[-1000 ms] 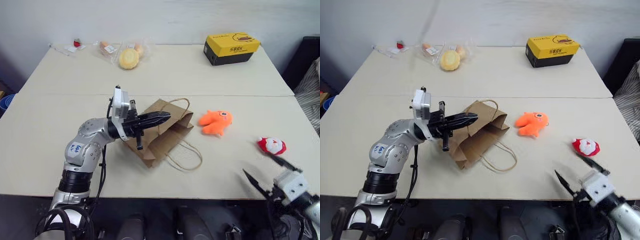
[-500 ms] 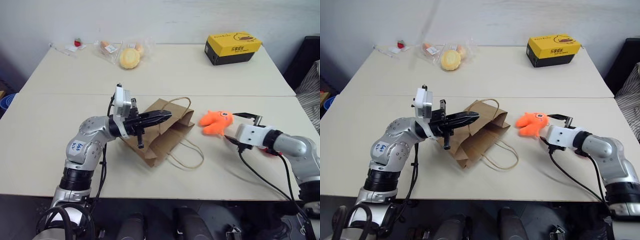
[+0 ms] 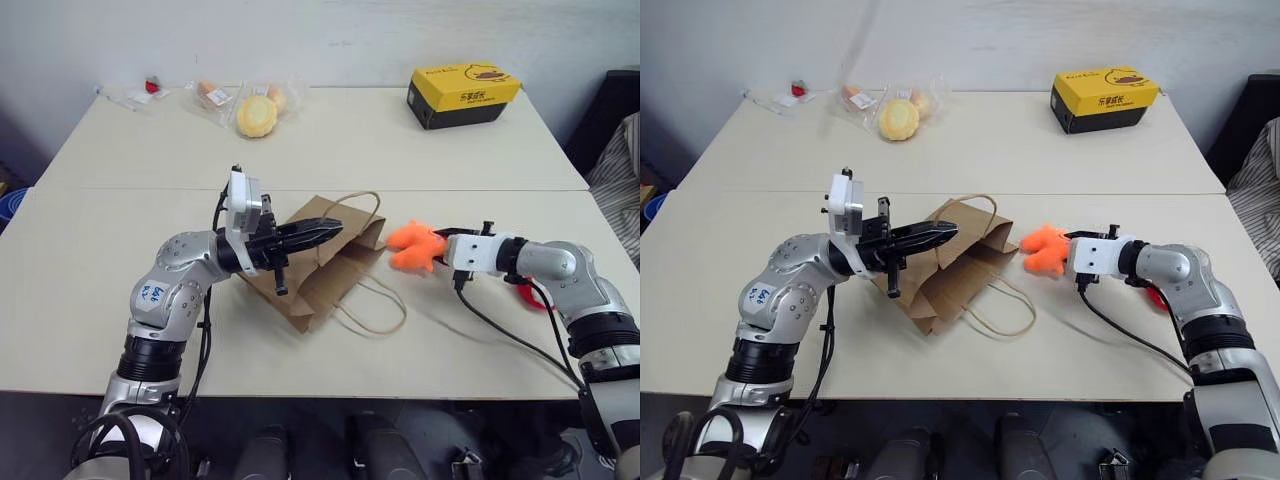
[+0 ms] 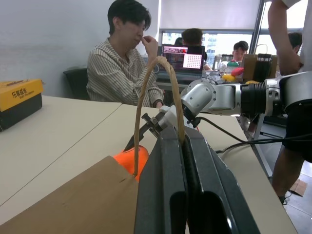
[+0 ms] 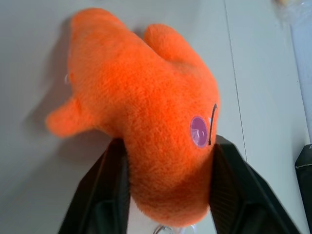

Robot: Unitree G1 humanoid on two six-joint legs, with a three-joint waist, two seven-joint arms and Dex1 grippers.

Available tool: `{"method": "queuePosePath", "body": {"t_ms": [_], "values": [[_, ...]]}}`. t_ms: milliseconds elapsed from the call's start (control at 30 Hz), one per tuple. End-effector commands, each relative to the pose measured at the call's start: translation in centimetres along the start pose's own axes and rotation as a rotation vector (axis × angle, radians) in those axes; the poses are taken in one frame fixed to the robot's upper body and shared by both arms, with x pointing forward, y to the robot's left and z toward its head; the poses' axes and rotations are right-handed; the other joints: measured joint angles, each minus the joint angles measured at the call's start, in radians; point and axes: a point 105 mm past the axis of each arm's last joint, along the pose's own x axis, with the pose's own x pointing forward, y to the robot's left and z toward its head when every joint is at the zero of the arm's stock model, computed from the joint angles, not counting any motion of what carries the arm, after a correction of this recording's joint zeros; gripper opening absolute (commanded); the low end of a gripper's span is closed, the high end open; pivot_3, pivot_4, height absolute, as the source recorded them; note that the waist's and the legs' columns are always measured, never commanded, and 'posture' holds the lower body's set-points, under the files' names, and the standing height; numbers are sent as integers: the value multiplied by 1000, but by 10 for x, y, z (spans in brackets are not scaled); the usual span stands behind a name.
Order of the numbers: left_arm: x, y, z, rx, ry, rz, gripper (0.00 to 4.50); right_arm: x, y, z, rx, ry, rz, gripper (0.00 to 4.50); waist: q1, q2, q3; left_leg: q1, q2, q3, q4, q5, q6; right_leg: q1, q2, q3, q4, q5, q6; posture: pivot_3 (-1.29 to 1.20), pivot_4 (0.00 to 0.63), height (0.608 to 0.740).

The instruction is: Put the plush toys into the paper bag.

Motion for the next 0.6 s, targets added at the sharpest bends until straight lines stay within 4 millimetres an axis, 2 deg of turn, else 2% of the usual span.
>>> {"method": "queuePosePath", "body": {"t_ms": [33, 133, 233, 367, 467, 600], "values": [[-2, 2, 11, 48, -16, 6, 0, -19, -17, 28, 154, -160, -63, 857, 3, 0, 0, 0, 0, 0, 0, 0, 0, 0, 0, 0, 0, 0, 0, 0, 150, 740], [-1, 3, 11, 48, -19, 3, 0, -34, -7, 59, 282, -294, 31, 92, 4, 0, 0, -4, 0, -3, 1, 0, 0, -1, 0, -2, 1, 0, 1, 0, 150, 740], [1, 2, 11, 40, -25, -10, 0, -39, 3, 83, 333, -345, 99, 52, 6, 0, 0, -7, 0, -6, 2, 0, 0, -2, -1, -5, 1, 0, 1, 0, 150, 740], [7, -1, 9, 33, -24, -36, 0, -33, 13, 109, 349, -372, 129, 52, 3, 0, 0, -7, 0, -6, 2, 0, 0, -3, -1, -5, -2, 0, 1, 0, 150, 740], [8, -1, 10, 34, -25, -40, 0, -35, 24, 102, 279, -293, 176, 52, 6, 0, 0, -8, 0, -7, 2, 0, 0, -3, -1, -5, -2, 0, 1, 0, 150, 740], [7, 1, 11, 38, -22, -40, 0, -55, 25, 68, 238, -153, 174, 52, 27, 0, 0, -8, -1, -6, 2, 0, 1, -3, -2, -5, -3, 0, 1, 0, 150, 740]]}}
